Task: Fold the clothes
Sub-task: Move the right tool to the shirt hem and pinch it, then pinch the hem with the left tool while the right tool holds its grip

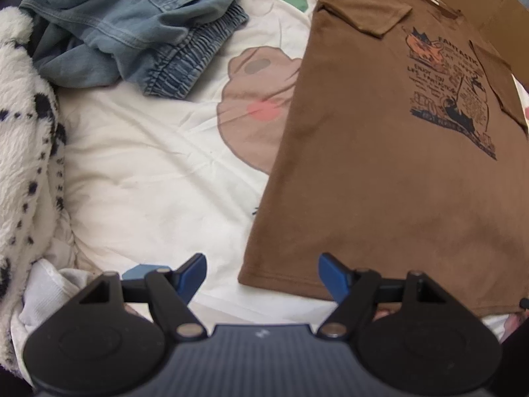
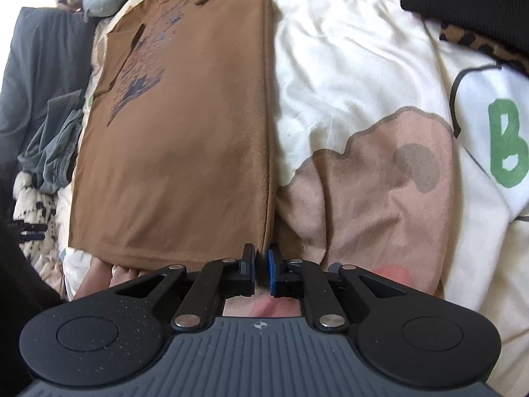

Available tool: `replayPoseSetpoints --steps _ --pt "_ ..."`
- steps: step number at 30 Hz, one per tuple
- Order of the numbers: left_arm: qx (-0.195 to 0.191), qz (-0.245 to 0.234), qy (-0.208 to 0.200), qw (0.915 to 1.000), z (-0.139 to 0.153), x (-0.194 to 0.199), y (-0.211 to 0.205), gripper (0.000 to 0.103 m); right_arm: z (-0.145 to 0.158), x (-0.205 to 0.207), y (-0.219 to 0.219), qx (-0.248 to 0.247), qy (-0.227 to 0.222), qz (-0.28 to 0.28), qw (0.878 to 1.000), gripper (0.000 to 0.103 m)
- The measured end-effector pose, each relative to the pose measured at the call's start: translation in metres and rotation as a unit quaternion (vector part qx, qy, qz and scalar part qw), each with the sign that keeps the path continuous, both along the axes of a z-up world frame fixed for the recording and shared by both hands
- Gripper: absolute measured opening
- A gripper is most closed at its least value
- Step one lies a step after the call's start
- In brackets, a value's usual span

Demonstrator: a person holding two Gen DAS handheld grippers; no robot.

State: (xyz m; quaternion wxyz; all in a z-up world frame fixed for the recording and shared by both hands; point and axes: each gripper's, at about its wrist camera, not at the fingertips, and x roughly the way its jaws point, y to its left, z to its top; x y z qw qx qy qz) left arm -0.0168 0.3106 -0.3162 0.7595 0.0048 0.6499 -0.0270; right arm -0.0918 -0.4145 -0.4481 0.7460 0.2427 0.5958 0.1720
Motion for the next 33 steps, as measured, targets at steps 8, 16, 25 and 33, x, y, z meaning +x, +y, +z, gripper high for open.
replayPoseSetpoints --steps 8,16,25,33 --pt "-0.007 0.009 -0.016 0.9998 0.004 -0.001 0.004 0.077 -0.009 0.005 -0.001 0.015 0.023 -0.009 1.0 0.003" --pt "-0.027 0.032 -0.034 0.9985 -0.012 0.0 0.026 0.037 0.005 0.005 -0.005 -0.015 0.02 -0.018 1.0 0.002" --pt "-0.035 0.019 -0.029 0.9988 -0.047 -0.003 0.031 0.031 0.03 0.01 0.002 -0.069 0.015 -0.028 0.997 0.002" --pt "-0.061 0.037 -0.019 0.9973 -0.071 -0.013 0.037 0.031 0.049 0.02 0.009 -0.114 0.011 -0.012 0.993 0.002"
